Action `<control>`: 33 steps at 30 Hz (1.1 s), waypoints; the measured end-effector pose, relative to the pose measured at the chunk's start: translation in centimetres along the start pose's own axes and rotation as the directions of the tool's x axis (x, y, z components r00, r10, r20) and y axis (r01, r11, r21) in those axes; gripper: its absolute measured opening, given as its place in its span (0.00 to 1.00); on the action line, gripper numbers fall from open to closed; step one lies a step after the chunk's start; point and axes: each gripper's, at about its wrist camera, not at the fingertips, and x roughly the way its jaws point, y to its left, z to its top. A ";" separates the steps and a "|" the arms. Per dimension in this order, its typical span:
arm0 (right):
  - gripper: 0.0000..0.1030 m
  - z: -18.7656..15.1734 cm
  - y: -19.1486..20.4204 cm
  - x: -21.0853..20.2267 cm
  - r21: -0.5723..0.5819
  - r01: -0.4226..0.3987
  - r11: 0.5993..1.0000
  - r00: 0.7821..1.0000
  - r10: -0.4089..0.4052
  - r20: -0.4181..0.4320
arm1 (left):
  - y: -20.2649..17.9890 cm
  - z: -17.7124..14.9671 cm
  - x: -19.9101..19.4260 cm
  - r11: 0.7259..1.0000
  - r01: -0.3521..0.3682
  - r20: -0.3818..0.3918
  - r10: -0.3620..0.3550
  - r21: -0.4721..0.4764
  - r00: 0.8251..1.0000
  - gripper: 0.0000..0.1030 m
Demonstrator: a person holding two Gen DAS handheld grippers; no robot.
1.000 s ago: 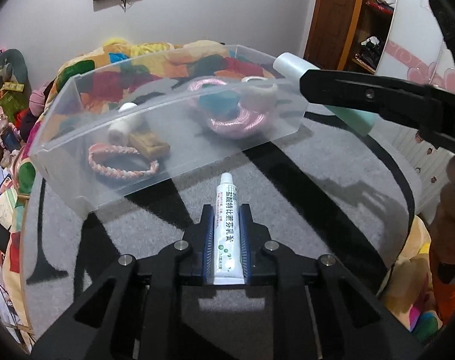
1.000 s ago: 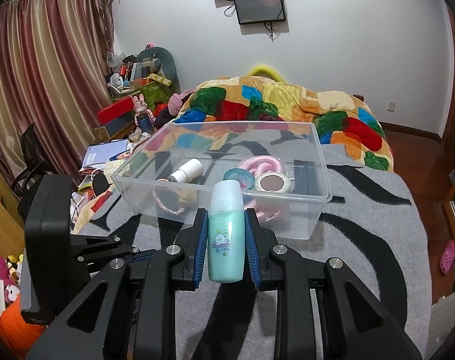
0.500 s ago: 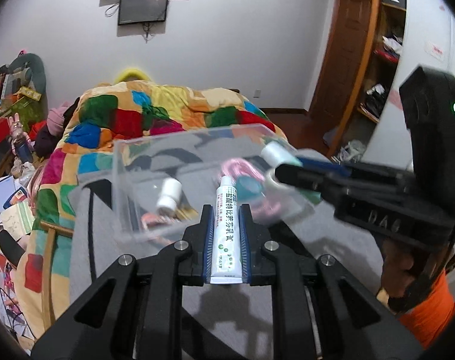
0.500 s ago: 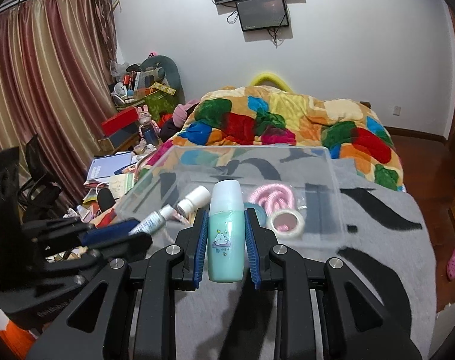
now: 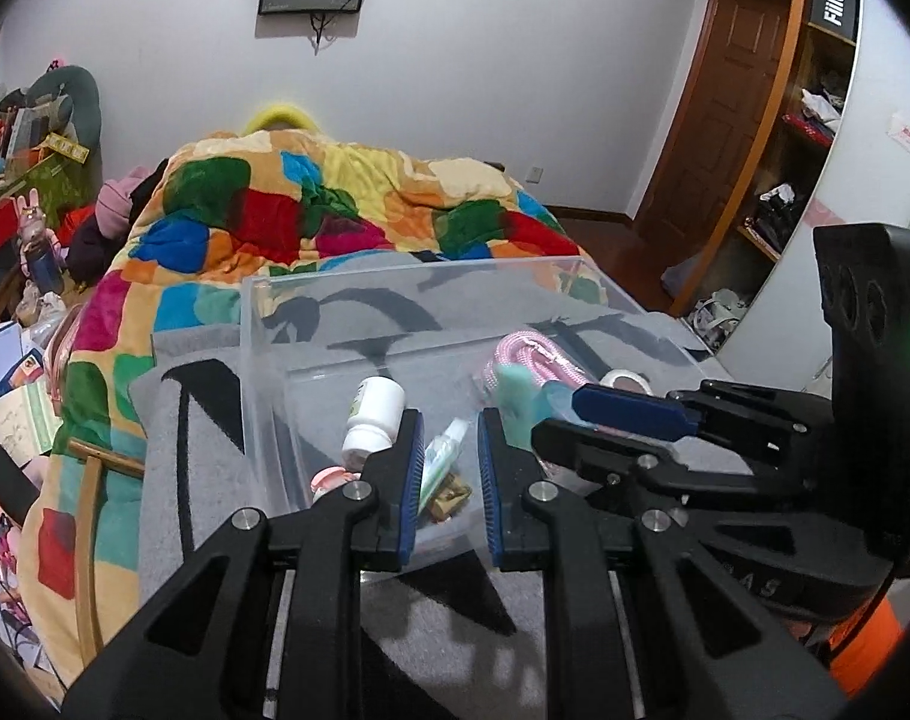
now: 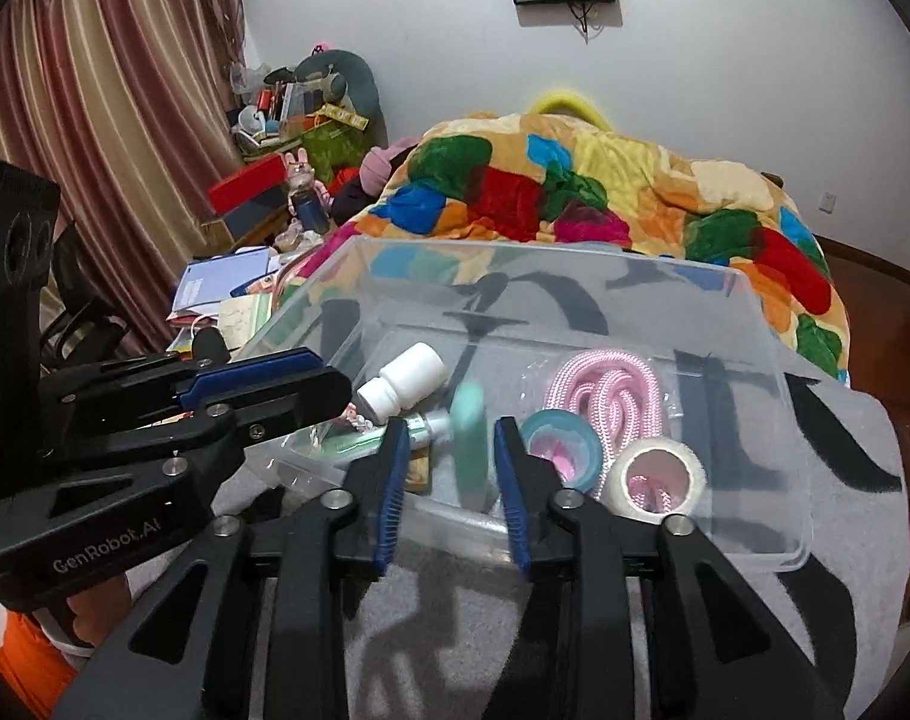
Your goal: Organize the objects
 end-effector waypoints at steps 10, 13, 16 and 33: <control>0.31 -1.4 0.8 -4.5 -0.039 0.015 0.999 0.996 -0.011 0.086 | -2.0 -1.5 -3.0 0.998 -0.028 0.075 0.024 0.057 0.997 0.29; 0.46 -2.4 1.1 -6.0 -0.047 0.026 0.999 0.991 -0.020 0.129 | -2.6 -2.2 -3.8 0.997 -0.050 0.109 0.042 0.064 0.993 0.45; 0.60 -3.4 1.2 -7.3 -0.049 0.060 0.997 0.983 -0.050 0.179 | -2.8 -3.0 -4.3 0.997 -0.050 0.137 0.042 0.060 0.990 0.59; 0.81 -6.5 -0.8 -7.2 -0.004 0.109 0.994 0.977 -0.107 0.184 | -2.5 -6.2 -3.7 0.997 -0.080 0.163 0.080 -0.002 0.983 0.86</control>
